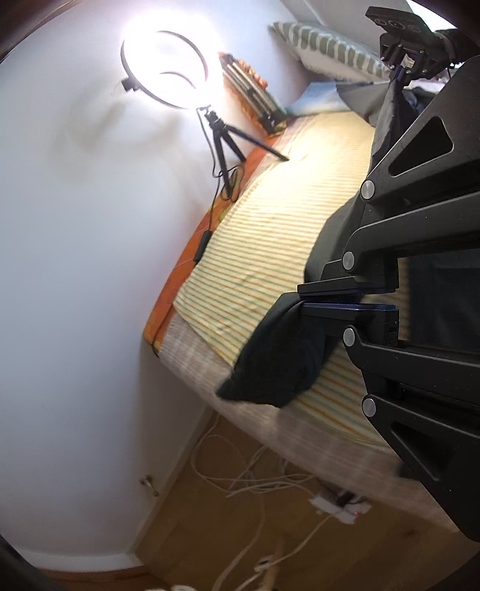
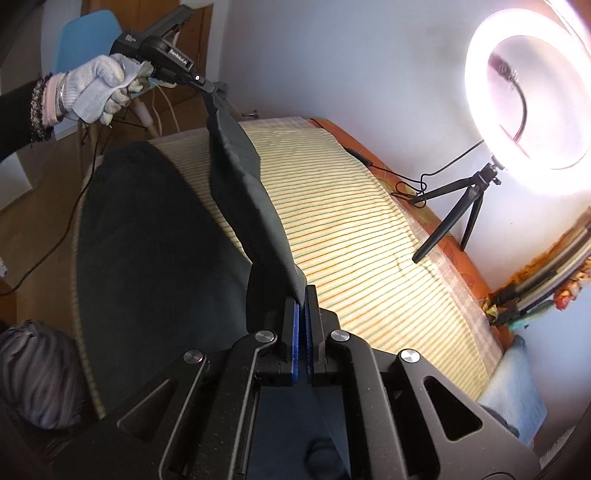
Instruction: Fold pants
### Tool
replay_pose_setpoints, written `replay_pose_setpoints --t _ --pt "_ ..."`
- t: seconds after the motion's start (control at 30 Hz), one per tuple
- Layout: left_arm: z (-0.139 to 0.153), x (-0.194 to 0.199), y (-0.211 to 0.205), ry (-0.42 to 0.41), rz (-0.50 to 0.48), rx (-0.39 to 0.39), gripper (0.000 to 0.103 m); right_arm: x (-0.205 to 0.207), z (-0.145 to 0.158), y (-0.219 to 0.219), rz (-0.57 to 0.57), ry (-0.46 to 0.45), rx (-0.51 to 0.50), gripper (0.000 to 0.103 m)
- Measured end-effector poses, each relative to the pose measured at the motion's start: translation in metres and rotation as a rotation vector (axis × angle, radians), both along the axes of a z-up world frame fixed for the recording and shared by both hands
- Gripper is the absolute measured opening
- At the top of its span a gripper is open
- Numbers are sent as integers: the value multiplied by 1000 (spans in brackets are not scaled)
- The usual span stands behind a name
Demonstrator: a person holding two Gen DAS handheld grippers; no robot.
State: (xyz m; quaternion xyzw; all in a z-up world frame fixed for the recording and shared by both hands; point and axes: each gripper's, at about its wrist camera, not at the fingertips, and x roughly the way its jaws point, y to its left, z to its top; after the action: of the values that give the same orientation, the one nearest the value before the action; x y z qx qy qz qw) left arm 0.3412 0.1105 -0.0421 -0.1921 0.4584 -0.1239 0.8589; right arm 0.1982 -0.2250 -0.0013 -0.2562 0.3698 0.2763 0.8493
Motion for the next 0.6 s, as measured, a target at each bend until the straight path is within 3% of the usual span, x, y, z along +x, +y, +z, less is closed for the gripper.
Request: replay_pose_setpoints --t 0.23,0.5,0.6 --pt "-9 -52 3 -32 18 -13 2 -52 0 9 18 19 -11 3" --pt "-50 -127 13 -14 38 -46 2 -103 -24 17 45 78 -53 3" --pt "-67 -146 19 -5 72 -110 2 -114 -39 19 48 104 -77 3"
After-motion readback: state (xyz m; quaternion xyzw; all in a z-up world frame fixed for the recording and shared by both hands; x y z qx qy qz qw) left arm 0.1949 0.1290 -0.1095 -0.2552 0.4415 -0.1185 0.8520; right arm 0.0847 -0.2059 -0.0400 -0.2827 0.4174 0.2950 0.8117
